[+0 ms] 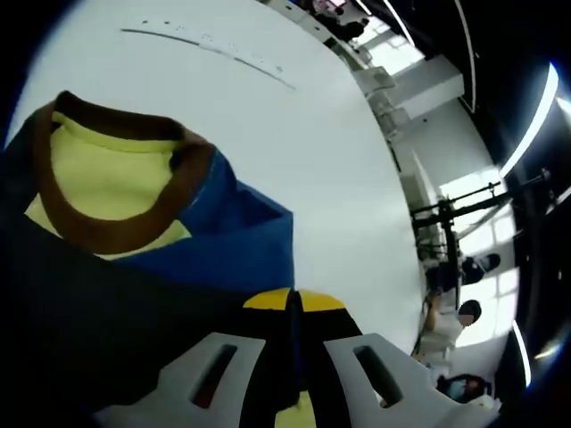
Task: Fold the garment on the visible template until the final outline fits inside the template.
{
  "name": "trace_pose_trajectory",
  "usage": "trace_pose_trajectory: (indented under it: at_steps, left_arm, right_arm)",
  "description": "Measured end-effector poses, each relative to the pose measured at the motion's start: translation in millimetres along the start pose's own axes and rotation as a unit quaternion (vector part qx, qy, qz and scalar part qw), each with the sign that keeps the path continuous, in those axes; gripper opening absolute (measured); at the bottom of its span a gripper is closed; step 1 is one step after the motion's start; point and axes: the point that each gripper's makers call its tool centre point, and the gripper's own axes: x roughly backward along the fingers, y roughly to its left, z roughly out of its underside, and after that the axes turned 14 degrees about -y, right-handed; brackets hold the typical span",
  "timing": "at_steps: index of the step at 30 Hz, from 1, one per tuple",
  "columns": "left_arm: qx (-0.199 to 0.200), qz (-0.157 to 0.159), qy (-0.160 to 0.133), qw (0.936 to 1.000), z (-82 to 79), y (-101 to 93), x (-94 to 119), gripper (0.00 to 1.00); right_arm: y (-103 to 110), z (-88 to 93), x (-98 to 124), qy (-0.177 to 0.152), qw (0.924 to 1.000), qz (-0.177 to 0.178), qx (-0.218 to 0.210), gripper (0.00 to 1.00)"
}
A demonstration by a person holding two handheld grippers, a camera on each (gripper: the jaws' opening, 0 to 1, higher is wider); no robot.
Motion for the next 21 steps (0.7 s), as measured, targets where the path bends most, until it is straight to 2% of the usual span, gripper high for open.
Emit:
trace_pose_trajectory:
  at_steps: [11,21]
  left_arm:
    - [0.002,0.000,0.000,1.0000,-1.7,2.7,1,0.00]
    - [-0.029,0.010,0.002,0.9995,-4.8,3.7,12,0.00]
  right_arm:
    - [0,0.5,-1,0.000,1.0000,0.002,-0.001,0.94]
    - [3,-6.2,-3,-0.002,1.0000,-0.002,0.007,0.94]
